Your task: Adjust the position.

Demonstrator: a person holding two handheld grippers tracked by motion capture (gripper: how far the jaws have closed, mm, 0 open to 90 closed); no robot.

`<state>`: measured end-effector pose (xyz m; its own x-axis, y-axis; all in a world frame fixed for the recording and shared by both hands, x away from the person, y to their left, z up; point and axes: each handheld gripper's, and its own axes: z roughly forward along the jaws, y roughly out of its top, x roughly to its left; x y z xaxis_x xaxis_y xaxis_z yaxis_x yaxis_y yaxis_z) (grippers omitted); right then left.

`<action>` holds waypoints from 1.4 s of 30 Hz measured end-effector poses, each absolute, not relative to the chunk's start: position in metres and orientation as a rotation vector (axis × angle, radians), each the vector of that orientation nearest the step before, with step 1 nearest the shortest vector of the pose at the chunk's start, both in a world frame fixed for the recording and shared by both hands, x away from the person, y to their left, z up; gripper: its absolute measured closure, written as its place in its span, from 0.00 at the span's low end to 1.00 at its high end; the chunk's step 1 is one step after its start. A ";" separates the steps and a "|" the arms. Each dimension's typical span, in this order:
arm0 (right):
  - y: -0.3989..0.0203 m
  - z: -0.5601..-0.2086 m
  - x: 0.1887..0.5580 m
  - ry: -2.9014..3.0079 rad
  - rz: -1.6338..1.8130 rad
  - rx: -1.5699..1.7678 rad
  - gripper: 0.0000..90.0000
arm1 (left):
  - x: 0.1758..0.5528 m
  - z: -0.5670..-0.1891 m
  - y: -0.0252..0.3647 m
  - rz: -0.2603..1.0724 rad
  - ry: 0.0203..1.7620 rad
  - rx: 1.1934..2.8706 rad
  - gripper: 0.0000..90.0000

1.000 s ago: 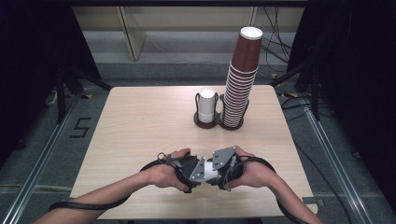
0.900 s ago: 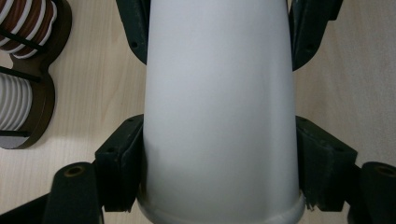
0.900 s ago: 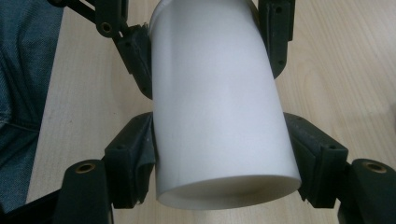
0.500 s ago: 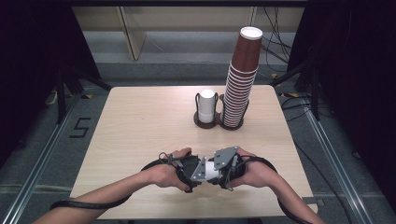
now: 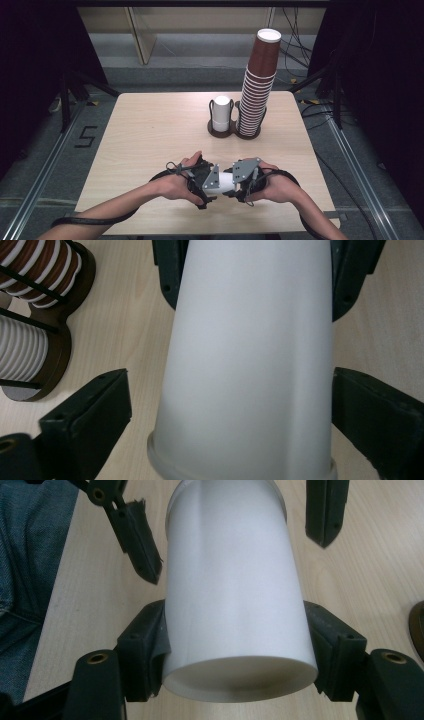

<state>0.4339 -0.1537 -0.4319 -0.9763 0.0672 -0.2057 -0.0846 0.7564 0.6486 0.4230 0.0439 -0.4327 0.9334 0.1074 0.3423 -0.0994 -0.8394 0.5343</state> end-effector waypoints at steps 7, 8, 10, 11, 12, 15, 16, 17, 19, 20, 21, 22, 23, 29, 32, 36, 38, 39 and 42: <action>-0.166 -0.438 0.434 2.741 1.026 0.016 0.38 | 0.423 -0.434 0.050 0.494 0.012 2.512 0.00; -0.168 -0.439 0.433 2.742 1.029 0.027 0.38 | 0.423 -0.434 0.052 0.496 0.017 2.509 0.00; -0.175 -0.442 0.432 2.728 1.049 0.072 0.38 | 0.424 -0.435 0.055 0.485 0.036 2.503 0.00; -0.178 -0.443 0.433 2.718 1.058 0.084 0.38 | 0.424 -0.436 0.059 0.479 0.056 2.492 0.00; -0.178 -0.443 0.433 2.718 1.058 0.084 0.38 | 0.424 -0.436 0.059 0.479 0.056 2.492 0.00; -0.188 -0.448 0.433 2.690 1.089 0.133 0.38 | 0.425 -0.436 0.066 0.472 0.099 2.444 0.00; -0.190 -0.449 0.433 2.680 1.099 0.148 0.38 | 0.425 -0.436 0.068 0.471 0.111 2.432 0.00; -0.192 -0.450 0.433 2.662 1.115 0.141 0.38 | 0.426 -0.436 0.070 0.468 0.124 2.417 0.00; -0.193 -0.451 0.433 2.650 1.139 0.161 0.38 | 0.426 -0.436 0.072 0.463 0.131 2.404 0.00; -0.197 -0.453 0.433 2.601 1.180 0.184 0.38 | 0.427 -0.436 0.076 0.449 0.155 2.377 0.00; -0.197 -0.453 0.433 2.601 1.180 0.184 0.38 | 0.427 -0.436 0.076 0.449 0.155 2.377 0.00; -0.200 -0.456 0.431 2.583 1.219 0.206 0.38 | 0.429 -0.436 0.079 0.439 0.163 2.365 0.00; -0.201 -0.458 0.431 2.567 1.237 0.211 0.38 | 0.429 -0.436 0.079 0.439 0.163 2.365 0.00; -0.204 -0.462 0.426 2.494 1.334 0.248 0.38 | 0.431 -0.435 0.087 0.401 0.197 2.266 0.00; -0.206 -0.467 0.424 2.450 1.389 0.251 0.38 | 0.432 -0.437 0.089 0.375 0.207 2.232 0.00; -0.207 -0.470 0.421 2.404 1.441 0.266 0.38 | 0.432 -0.442 0.089 0.353 0.181 2.237 0.00; -0.206 -0.470 0.420 2.405 1.448 0.261 0.38 | 0.432 -0.442 0.088 0.347 0.176 2.234 0.00; -0.204 -0.471 0.420 2.406 1.453 0.251 0.38 | 0.432 -0.441 0.087 0.330 0.170 2.224 0.00; -0.200 -0.470 0.418 2.410 1.456 0.224 0.38 | 0.434 -0.441 0.084 0.307 0.157 2.208 0.00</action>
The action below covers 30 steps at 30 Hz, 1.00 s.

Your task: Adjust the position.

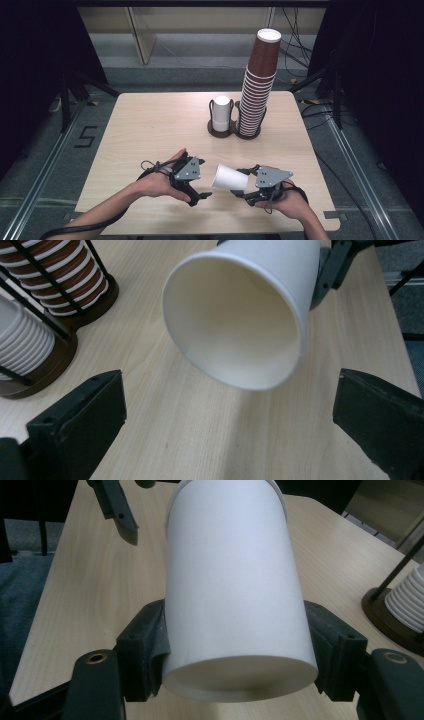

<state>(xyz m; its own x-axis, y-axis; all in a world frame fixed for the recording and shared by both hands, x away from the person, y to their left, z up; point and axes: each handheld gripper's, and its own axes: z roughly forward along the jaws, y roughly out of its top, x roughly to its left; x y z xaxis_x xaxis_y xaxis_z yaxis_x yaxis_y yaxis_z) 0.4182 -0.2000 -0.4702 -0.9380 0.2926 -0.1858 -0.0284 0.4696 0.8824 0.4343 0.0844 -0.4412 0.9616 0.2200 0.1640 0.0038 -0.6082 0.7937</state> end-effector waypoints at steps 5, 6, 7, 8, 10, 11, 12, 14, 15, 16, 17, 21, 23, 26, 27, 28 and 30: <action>-0.195 -0.472 0.416 2.424 1.461 0.194 0.38 | 0.438 -0.443 0.081 0.287 0.135 2.218 0.01; -0.193 -0.473 0.415 2.444 1.457 0.192 0.38 | 0.438 -0.443 0.080 0.270 0.136 2.205 0.01; -0.193 -0.472 0.415 2.435 1.451 0.175 0.38 | 0.439 -0.443 0.079 0.252 0.134 2.201 0.01; -0.192 -0.472 0.415 2.433 1.454 0.169 0.38 | 0.439 -0.443 0.079 0.252 0.134 2.201 0.01; -0.191 -0.472 0.414 2.445 1.461 0.177 0.38 | 0.439 -0.443 0.077 0.238 0.129 2.192 0.01; -0.191 -0.471 0.414 2.429 1.465 0.157 0.38 | 0.438 -0.442 0.075 0.231 0.113 2.199 0.01; -0.190 -0.470 0.415 2.423 1.464 0.150 0.38 | 0.438 -0.442 0.074 0.229 0.104 2.203 0.02; -0.190 -0.470 0.414 2.433 1.469 0.158 0.38 | 0.438 -0.442 0.073 0.227 0.097 2.204 0.03; -0.190 -0.470 0.414 2.431 1.469 0.148 0.38 | 0.437 -0.441 0.072 0.220 0.092 2.200 0.03; -0.189 -0.470 0.414 2.425 1.467 0.134 0.38 | 0.437 -0.441 0.071 0.223 0.094 2.191 0.05; -0.189 -0.470 0.414 2.425 1.467 0.134 0.38 | 0.437 -0.441 0.070 0.218 0.093 2.189 0.05; -0.187 -0.471 0.414 2.431 1.469 0.129 0.38 | 0.437 -0.441 0.067 0.205 0.093 2.188 0.08; -0.187 -0.471 0.414 2.419 1.465 0.112 0.38 | 0.438 -0.441 0.067 0.204 0.085 2.200 0.09; -0.187 -0.470 0.414 2.418 1.472 0.115 0.38 | 0.438 -0.440 0.066 0.193 0.087 2.192 0.15; -0.187 -0.470 0.414 2.416 1.474 0.114 0.38 | 0.439 -0.440 0.066 0.188 0.084 2.190 0.15; -0.187 -0.470 0.414 2.416 1.477 0.113 0.38 | 0.439 -0.440 0.066 0.178 0.083 2.186 0.16; -0.187 -0.470 0.414 2.415 1.481 0.113 0.38 | 0.439 -0.440 0.066 0.176 0.078 2.184 0.16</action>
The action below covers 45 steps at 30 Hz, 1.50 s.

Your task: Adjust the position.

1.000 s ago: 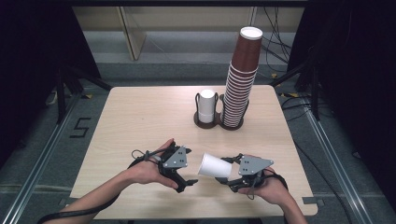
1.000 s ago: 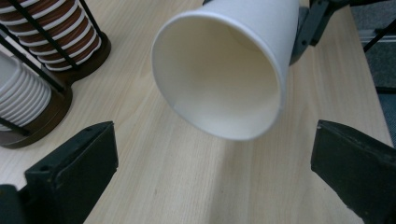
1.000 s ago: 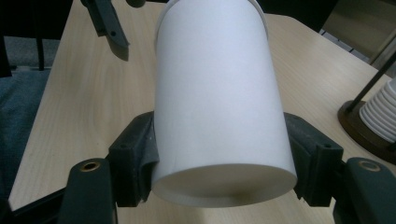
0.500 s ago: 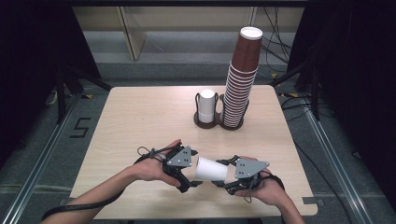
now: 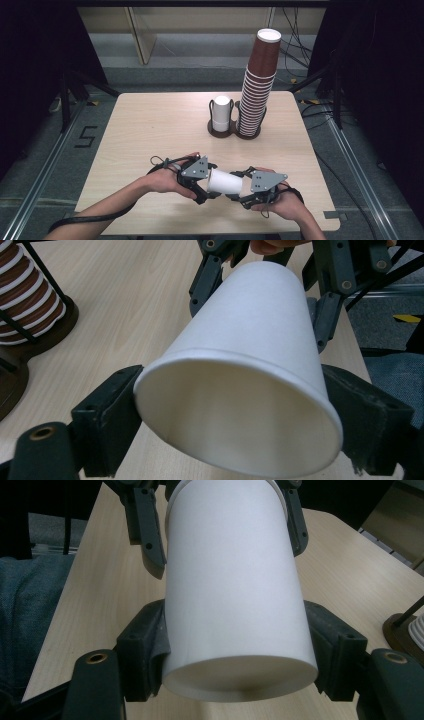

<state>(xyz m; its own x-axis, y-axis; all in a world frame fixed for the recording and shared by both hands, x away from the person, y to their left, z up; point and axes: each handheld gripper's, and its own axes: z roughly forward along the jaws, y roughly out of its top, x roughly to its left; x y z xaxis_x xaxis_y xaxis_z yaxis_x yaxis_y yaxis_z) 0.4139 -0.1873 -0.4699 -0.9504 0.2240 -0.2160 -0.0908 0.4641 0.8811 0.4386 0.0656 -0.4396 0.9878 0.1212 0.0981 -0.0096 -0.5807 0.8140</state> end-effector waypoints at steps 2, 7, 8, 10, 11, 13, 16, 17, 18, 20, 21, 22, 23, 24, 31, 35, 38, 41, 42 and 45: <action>-0.187 -0.470 0.414 2.421 1.486 0.119 0.38 | 0.439 -0.440 0.066 0.179 0.075 2.183 0.18; -0.189 -0.470 0.413 2.420 1.492 0.119 0.38 | 0.438 -0.439 0.067 0.172 0.080 2.165 0.19; -0.189 -0.470 0.414 2.420 1.495 0.104 0.38 | 0.438 -0.439 0.068 0.158 0.079 2.162 0.19; -0.189 -0.471 0.414 2.420 1.494 0.093 0.38 | 0.438 -0.438 0.069 0.155 0.066 2.156 0.21; -0.189 -0.471 0.414 2.431 1.493 0.096 0.38 | 0.438 -0.438 0.069 0.155 0.066 2.156 0.21; -0.188 -0.471 0.414 2.432 1.491 0.092 0.38 | 0.437 -0.437 0.070 0.159 0.053 2.158 0.22; -0.187 -0.474 0.413 2.457 1.489 0.099 0.38 | 0.435 -0.437 0.072 0.155 0.039 2.151 0.23; -0.187 -0.474 0.413 2.457 1.489 0.099 0.38 | 0.435 -0.437 0.072 0.155 0.039 2.151 0.24; -0.186 -0.474 0.414 2.457 1.490 0.093 0.38 | 0.435 -0.435 0.073 0.159 0.024 2.160 0.24; -0.186 -0.474 0.414 2.464 1.479 0.082 0.38 | 0.435 -0.435 0.073 0.157 0.025 2.157 0.24; -0.186 -0.474 0.415 2.450 1.477 0.071 0.38 | 0.435 -0.434 0.073 0.162 0.015 2.162 0.25; -0.186 -0.474 0.415 2.450 1.477 0.071 0.38 | 0.435 -0.434 0.073 0.162 0.015 2.162 0.26; -0.185 -0.475 0.414 2.472 1.480 0.084 0.38 | 0.434 -0.434 0.073 0.165 0.011 2.164 0.26; -0.185 -0.475 0.414 2.473 1.476 0.085 0.38 | 0.434 -0.434 0.073 0.166 0.007 2.165 0.26; -0.185 -0.476 0.415 2.470 1.471 0.069 0.39 | 0.431 -0.433 0.072 0.177 -0.009 2.173 0.27; -0.185 -0.475 0.414 2.477 1.469 0.075 0.39 | 0.429 -0.431 0.071 0.194 -0.006 2.171 0.28; -0.185 -0.474 0.414 2.499 1.462 0.089 0.38 | 0.428 -0.429 0.070 0.197 -0.020 2.180 0.28; -0.184 -0.474 0.414 2.493 1.457 0.089 0.38 | 0.428 -0.427 0.068 0.211 -0.036 2.197 0.28; -0.184 -0.474 0.414 2.493 1.457 0.089 0.38 | 0.428 -0.427 0.068 0.211 -0.036 2.197 0.28; -0.184 -0.473 0.413 2.530 1.438 0.129 0.37 | 0.427 -0.425 0.066 0.233 -0.045 2.222 0.28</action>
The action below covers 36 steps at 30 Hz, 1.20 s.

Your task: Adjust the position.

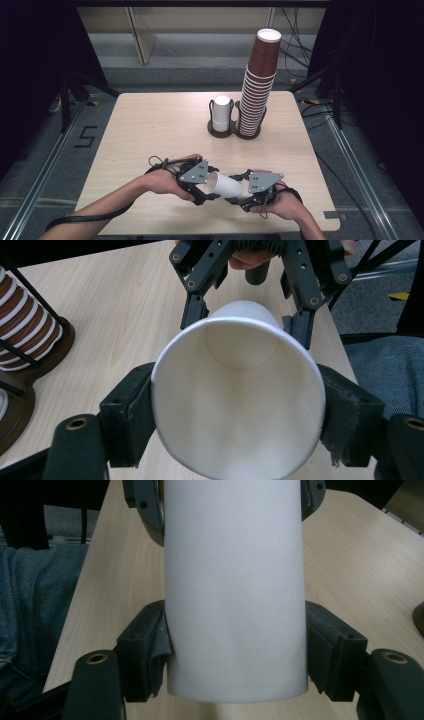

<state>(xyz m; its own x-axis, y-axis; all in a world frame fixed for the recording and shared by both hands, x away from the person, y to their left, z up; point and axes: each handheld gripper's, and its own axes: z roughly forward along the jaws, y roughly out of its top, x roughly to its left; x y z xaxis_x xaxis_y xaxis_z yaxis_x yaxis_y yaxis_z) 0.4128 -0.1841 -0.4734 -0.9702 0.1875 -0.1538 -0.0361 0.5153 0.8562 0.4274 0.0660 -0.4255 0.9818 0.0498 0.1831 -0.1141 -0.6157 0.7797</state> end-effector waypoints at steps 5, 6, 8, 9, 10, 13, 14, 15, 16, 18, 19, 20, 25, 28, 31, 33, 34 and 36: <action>-0.183 -0.472 0.414 2.518 1.413 0.135 0.36 | 0.427 -0.424 0.064 0.247 -0.049 2.238 0.29; -0.183 -0.472 0.414 2.517 1.416 0.150 0.36 | 0.427 -0.423 0.063 0.250 -0.050 2.242 0.29; -0.182 -0.471 0.414 2.521 1.416 0.165 0.33 | 0.426 -0.423 0.062 0.263 -0.053 2.248 0.29; -0.182 -0.471 0.414 2.521 1.416 0.165 0.33 | 0.426 -0.423 0.062 0.263 -0.053 2.248 0.29; -0.182 -0.471 0.414 2.531 1.416 0.179 0.33 | 0.426 -0.422 0.062 0.265 -0.057 2.255 0.29; -0.181 -0.471 0.414 2.523 1.407 0.161 0.30 | 0.426 -0.422 0.061 0.272 -0.062 2.256 0.29; -0.180 -0.471 0.413 2.534 1.411 0.175 0.29 | 0.426 -0.421 0.061 0.273 -0.064 2.259 0.29; -0.180 -0.471 0.413 2.535 1.410 0.177 0.29 | 0.427 -0.421 0.061 0.276 -0.074 2.268 0.29; -0.180 -0.471 0.413 2.530 1.402 0.172 0.28 | 0.427 -0.420 0.061 0.275 -0.074 2.278 0.29; -0.179 -0.471 0.412 2.544 1.396 0.183 0.24 | 0.427 -0.420 0.061 0.279 -0.071 2.280 0.29; -0.179 -0.471 0.412 2.547 1.385 0.176 0.23 | 0.427 -0.420 0.061 0.281 -0.069 2.283 0.29; -0.179 -0.471 0.412 2.543 1.370 0.172 0.20 | 0.428 -0.420 0.061 0.281 -0.064 2.282 0.29; -0.178 -0.473 0.410 2.556 1.350 0.197 0.12 | 0.429 -0.419 0.063 0.277 -0.067 2.291 0.29; -0.178 -0.473 0.411 2.545 1.347 0.195 0.11 | 0.428 -0.420 0.063 0.291 -0.066 2.293 0.29; -0.179 -0.472 0.411 2.536 1.346 0.185 0.09 | 0.428 -0.419 0.064 0.285 -0.065 2.299 0.30; -0.179 -0.471 0.411 2.537 1.344 0.185 0.08 | 0.428 -0.419 0.064 0.283 -0.065 2.302 0.30; -0.179 -0.471 0.410 2.545 1.347 0.200 0.08 | 0.428 -0.418 0.064 0.281 -0.061 2.304 0.30; -0.180 -0.471 0.410 2.547 1.349 0.209 0.06 | 0.429 -0.417 0.065 0.278 -0.057 2.306 0.30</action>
